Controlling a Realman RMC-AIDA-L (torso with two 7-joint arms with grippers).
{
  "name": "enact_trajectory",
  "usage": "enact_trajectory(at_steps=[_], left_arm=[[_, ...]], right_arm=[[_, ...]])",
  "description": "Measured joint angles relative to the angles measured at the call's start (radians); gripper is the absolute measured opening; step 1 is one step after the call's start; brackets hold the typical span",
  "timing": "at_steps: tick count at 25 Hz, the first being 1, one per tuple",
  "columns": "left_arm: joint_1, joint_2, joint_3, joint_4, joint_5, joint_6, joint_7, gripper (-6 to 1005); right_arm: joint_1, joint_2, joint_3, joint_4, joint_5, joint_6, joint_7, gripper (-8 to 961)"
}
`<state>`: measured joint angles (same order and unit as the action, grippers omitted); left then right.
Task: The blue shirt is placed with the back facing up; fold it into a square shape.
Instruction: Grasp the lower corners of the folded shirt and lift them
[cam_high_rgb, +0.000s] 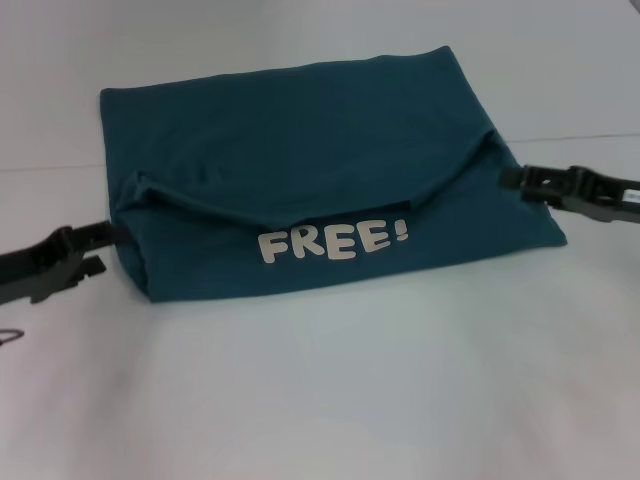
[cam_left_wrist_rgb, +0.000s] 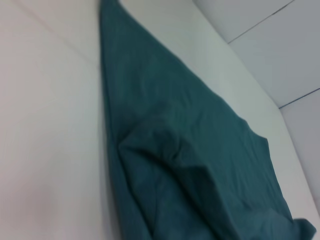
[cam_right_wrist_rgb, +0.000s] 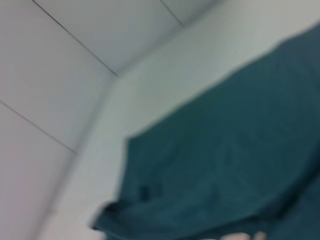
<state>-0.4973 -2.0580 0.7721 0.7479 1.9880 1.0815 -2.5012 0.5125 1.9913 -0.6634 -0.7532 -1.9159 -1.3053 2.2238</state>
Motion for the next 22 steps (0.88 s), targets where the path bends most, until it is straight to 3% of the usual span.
enact_trajectory(at_steps=[7,14,22], left_arm=[[-0.019,-0.007,-0.007,-0.063,0.000,0.002,0.017,675],[-0.103,0.003,0.001,-0.179,0.014,-0.081,0.073,674],[-0.117,-0.003,0.006,-0.199,0.058,-0.139,0.080,672]], right_arm=[[-0.033,-0.013,0.050,0.003,0.049,-0.052,-0.031,674],[-0.022,-0.011,0.049,0.014,0.047,-0.048,-0.033,674],[-0.030,-0.007,0.052,0.015,0.047,-0.049,-0.032,673]])
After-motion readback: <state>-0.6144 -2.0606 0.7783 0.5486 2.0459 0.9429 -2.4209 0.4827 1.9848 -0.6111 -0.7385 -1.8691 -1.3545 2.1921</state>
